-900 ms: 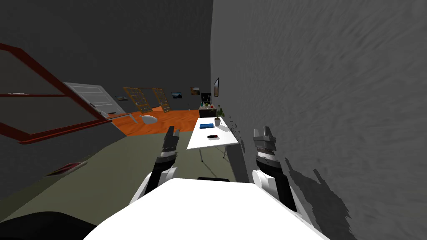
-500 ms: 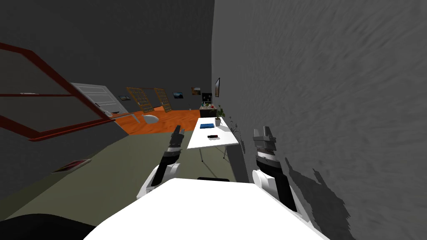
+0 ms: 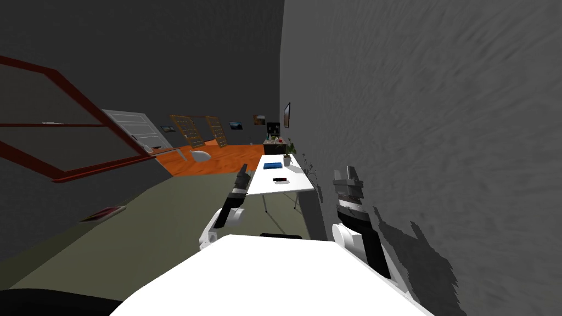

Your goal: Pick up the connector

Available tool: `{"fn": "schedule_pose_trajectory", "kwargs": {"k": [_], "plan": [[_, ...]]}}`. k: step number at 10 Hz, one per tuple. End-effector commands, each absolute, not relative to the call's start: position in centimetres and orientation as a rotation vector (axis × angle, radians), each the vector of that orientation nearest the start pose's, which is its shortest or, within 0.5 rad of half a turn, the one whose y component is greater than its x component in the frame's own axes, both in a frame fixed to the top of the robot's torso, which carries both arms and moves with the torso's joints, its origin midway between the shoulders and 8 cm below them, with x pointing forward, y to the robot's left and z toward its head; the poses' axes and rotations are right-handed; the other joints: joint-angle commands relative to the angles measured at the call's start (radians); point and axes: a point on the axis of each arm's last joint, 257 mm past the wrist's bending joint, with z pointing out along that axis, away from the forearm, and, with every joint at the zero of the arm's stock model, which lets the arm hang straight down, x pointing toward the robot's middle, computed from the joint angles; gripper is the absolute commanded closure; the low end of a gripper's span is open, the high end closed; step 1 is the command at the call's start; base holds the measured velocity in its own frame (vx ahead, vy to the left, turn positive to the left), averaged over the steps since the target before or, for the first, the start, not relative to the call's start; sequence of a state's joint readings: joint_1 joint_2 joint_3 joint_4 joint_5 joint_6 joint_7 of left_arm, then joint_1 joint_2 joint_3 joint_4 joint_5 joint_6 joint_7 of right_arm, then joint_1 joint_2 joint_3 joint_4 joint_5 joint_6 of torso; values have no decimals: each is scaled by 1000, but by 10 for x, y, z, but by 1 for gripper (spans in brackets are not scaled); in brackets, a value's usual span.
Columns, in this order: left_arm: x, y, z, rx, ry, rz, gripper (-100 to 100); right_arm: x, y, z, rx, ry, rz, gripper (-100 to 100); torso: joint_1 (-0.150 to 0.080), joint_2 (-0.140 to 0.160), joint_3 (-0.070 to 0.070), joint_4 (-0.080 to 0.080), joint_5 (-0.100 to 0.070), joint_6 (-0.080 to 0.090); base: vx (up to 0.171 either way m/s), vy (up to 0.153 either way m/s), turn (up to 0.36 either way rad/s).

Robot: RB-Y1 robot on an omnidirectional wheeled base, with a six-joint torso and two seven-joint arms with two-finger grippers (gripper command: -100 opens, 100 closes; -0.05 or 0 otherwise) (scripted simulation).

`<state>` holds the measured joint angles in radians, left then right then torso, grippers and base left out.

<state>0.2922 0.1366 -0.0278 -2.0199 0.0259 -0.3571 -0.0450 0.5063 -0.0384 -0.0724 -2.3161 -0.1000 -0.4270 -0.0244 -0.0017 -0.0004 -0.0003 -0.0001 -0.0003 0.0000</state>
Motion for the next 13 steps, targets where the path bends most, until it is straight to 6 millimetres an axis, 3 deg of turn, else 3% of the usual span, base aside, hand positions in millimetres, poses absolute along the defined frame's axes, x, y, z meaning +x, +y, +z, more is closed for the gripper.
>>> {"fn": "schedule_pose_trajectory", "kwargs": {"k": [1, 4, 13], "plan": [[443, 250, -56, -737, 900, -1308, -100, 342, -311, 27, 724, 600, 1308, 0, 0, 0, 0, 0, 0, 0, -4, -21, 25], [485, 226, -81, -841, 978, -1392, -100, 342, -311, 27, 724, 600, 1308, 0, 0, 0, 0, 0, 0, 0, -6, -29, 42], [554, 189, -138, -1042, 1154, -1440, -100, 342, -311, 27, 724, 600, 1308, 0, 0, 0, 0, 0, 0, 0, -7, -23, 23]]}}
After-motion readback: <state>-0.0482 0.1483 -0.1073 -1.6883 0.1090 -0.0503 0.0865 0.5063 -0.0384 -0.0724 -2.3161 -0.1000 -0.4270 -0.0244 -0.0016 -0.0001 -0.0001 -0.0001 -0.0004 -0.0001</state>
